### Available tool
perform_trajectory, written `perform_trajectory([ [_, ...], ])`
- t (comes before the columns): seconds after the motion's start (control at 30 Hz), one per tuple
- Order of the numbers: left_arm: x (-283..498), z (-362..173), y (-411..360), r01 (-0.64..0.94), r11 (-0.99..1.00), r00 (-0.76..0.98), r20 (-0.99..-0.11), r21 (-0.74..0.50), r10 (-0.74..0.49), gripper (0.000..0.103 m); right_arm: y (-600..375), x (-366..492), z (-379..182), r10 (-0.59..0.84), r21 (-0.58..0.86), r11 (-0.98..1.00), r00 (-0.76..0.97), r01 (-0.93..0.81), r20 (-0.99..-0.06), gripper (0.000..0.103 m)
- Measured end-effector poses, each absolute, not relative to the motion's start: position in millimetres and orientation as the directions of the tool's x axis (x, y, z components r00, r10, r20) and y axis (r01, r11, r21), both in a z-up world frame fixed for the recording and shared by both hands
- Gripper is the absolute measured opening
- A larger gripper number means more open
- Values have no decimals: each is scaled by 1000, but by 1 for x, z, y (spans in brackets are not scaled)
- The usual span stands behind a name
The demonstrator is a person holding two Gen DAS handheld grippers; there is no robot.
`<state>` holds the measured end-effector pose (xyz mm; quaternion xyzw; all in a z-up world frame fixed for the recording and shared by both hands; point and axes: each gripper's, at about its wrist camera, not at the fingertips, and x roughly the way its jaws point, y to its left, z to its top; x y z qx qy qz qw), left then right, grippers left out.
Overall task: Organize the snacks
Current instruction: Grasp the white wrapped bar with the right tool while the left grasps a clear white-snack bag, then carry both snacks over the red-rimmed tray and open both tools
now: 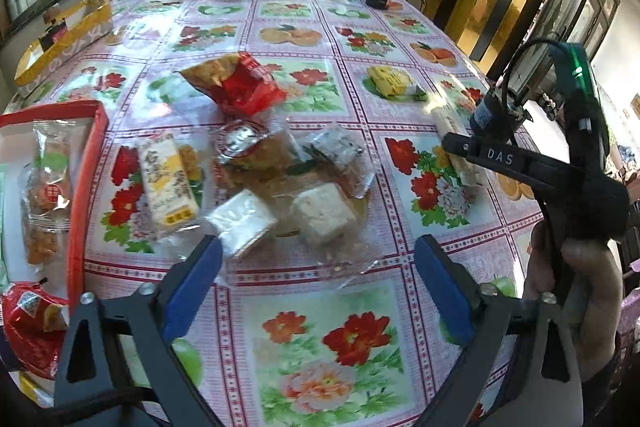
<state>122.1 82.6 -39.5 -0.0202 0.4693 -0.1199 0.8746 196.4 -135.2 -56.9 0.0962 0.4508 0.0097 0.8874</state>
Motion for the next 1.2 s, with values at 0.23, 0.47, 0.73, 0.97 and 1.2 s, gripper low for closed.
perform_trajectory([
  [0.23, 132, -45, 66, 160, 984, 509, -848, -75, -147, 80, -135, 189, -57, 140, 229, 970, 589, 79, -796, 32],
  [0.47, 154, -59, 41, 154, 982, 525, -851, 109, 13, 70, -129, 190, -57, 128, 212, 974, 587, 76, -800, 33],
  [0.73, 125, -58, 56, 192, 981, 536, -840, 25, -83, 34, -125, 192, -57, 107, 183, 980, 588, 72, -802, 33],
  [0.97, 88, -45, 79, 273, 938, 499, -802, -213, -327, 34, -127, 190, -57, 151, 230, 971, 591, 61, -792, 33],
  [1.2, 53, -21, 105, 256, 906, 514, -746, -337, -423, 34, -122, 178, -39, 286, 343, 938, 655, -44, -699, 32],
])
